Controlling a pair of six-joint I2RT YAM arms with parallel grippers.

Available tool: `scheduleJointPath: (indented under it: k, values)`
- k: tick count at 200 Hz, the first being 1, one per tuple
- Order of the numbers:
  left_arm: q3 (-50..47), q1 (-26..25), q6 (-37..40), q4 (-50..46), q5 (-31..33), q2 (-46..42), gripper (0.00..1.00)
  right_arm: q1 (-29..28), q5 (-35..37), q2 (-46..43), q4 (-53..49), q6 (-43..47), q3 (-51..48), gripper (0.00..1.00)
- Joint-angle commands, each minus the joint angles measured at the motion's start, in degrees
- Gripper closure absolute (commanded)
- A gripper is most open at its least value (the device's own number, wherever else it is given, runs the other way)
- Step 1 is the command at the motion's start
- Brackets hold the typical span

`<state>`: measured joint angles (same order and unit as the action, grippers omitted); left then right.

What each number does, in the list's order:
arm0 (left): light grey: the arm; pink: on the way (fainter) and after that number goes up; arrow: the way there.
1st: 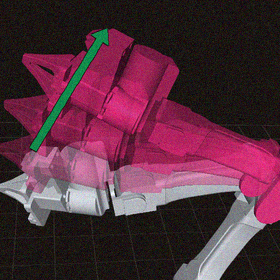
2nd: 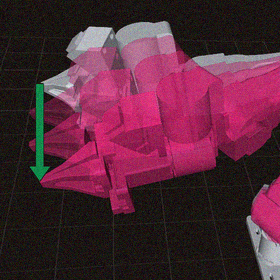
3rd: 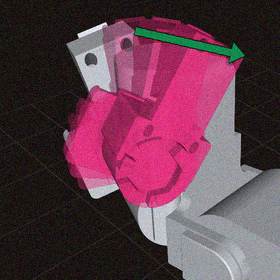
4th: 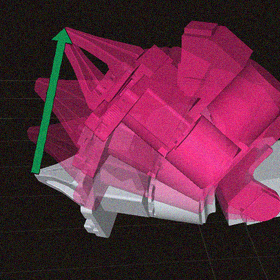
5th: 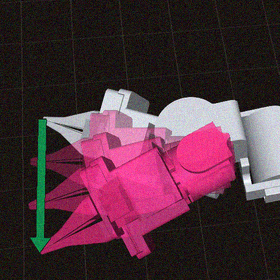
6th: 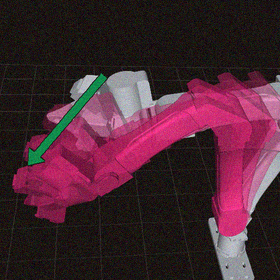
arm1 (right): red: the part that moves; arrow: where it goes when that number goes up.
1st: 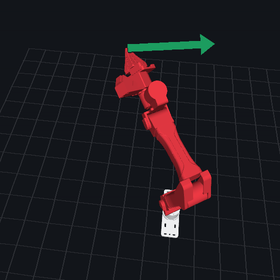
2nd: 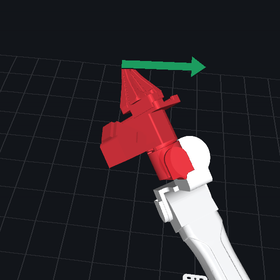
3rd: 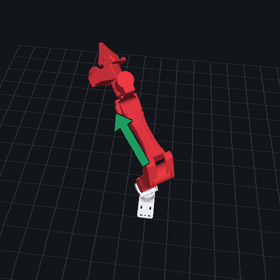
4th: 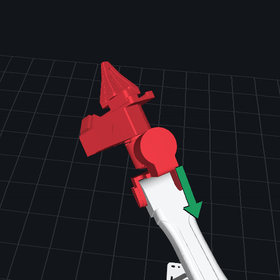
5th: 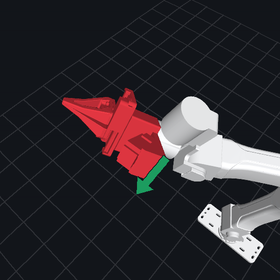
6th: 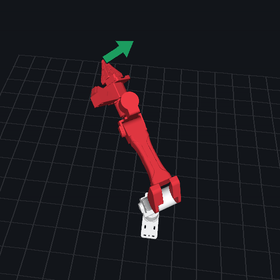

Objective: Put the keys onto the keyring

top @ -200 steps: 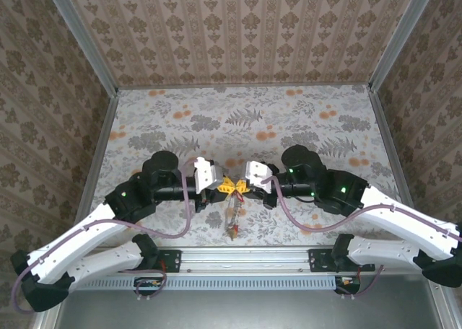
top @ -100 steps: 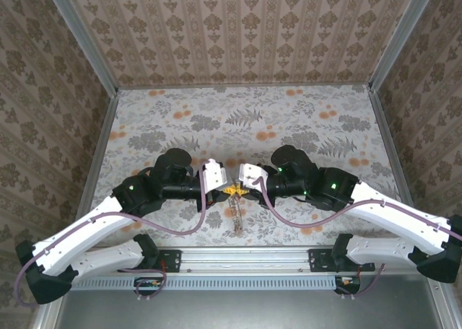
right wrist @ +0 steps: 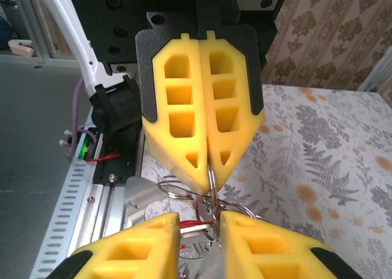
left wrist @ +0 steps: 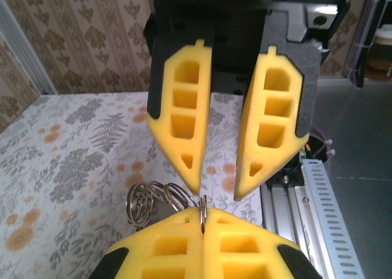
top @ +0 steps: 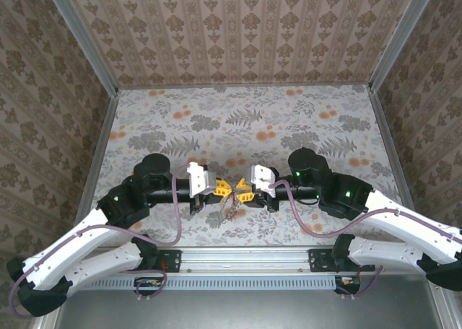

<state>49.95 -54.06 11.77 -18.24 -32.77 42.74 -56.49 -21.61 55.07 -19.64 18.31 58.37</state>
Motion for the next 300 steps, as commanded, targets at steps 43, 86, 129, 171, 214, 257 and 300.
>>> scheduleJointPath:
  k: [43, 86, 129, 171, 214, 257, 300]
  values:
    - [-1.9, 0.7, -3.0, 8.1, -7.6, -1.9, 1.0, 0.2, -5.4, 0.0, 4.2, -2.5, -0.5, 0.73]
    - [-3.4, 1.8, -4.7, 12.7, -9.8, -1.8, 1.0, 0.2, -6.3, 2.2, 4.0, -2.6, 0.2, 0.8]
    - [-4.3, 2.9, -5.6, 13.9, -8.3, -3.7, 1.0, 0.3, -4.2, 1.7, 3.1, -1.7, 0.3, 1.0]
    - [2.4, 2.8, -0.1, -2.2, 1.5, -1.3, 0.96, 0.4, 3.4, 2.8, -2.3, 1.2, 3.4, 1.0]
    - [7.2, 0.4, 3.0, -11.0, 5.5, 4.6, 0.93, 0.3, 4.8, 6.7, -6.2, 3.1, 7.1, 1.0]
    - [8.7, -0.4, 3.7, -12.2, 4.3, 7.6, 0.89, 0.0, 4.6, 8.8, -6.9, 4.0, 8.8, 1.0]
    - [10.1, -0.5, 4.1, -13.7, 3.1, 10.1, 0.93, -1.0, 6.2, 10.1, -7.9, 5.1, 9.8, 1.0]
